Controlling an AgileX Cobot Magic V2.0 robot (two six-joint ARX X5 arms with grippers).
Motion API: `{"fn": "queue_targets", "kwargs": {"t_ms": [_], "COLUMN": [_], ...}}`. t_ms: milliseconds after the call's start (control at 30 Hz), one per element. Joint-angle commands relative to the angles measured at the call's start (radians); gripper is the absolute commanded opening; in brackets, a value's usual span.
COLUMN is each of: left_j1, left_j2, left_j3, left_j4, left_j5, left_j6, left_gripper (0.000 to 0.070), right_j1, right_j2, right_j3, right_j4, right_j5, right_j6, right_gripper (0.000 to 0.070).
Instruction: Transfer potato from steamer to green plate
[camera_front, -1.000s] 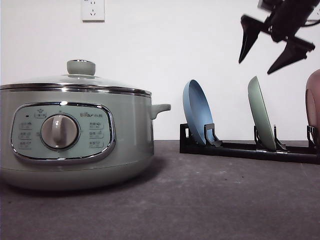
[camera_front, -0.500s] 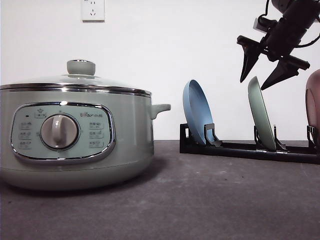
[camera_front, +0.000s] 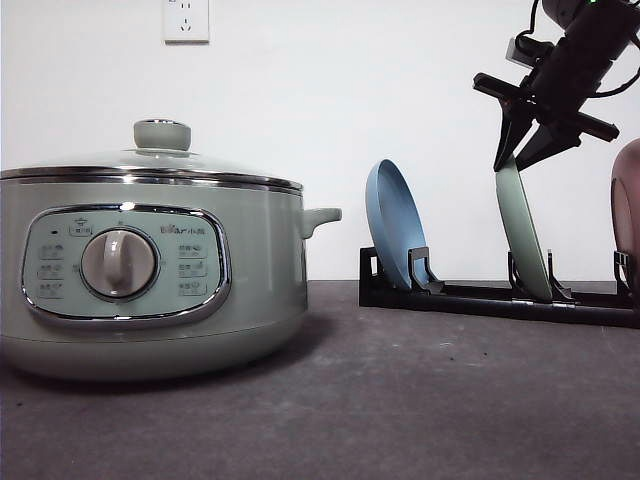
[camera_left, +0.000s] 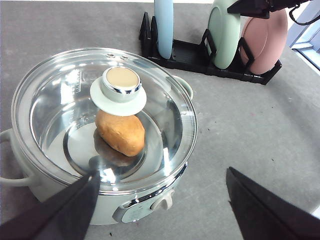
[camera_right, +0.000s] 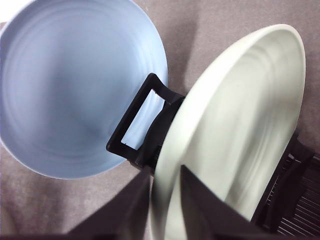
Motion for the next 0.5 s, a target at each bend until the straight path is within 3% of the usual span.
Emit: {"fn": "queue_targets", "kwargs": {"t_ms": [0, 467], "left_j1": [-0.002, -0.002], "left_j2": [0.004, 0.004], "left_j3": [0.021, 0.021], "left_j4": [0.010, 0.010], "left_j5": [0.005, 0.005], "left_j6": [0.002, 0.002], "left_gripper": [0.0515, 0.0515], "right_j1": [0.003, 0.003], "right_j2": [0.017, -0.028], "right_j3": [0.027, 0.043], "right_j4": [0.006, 0.076], "right_j5": [0.001, -0.087], "right_j6": [0.008, 0.059], "right_gripper": [0.0015, 0.0009]}}
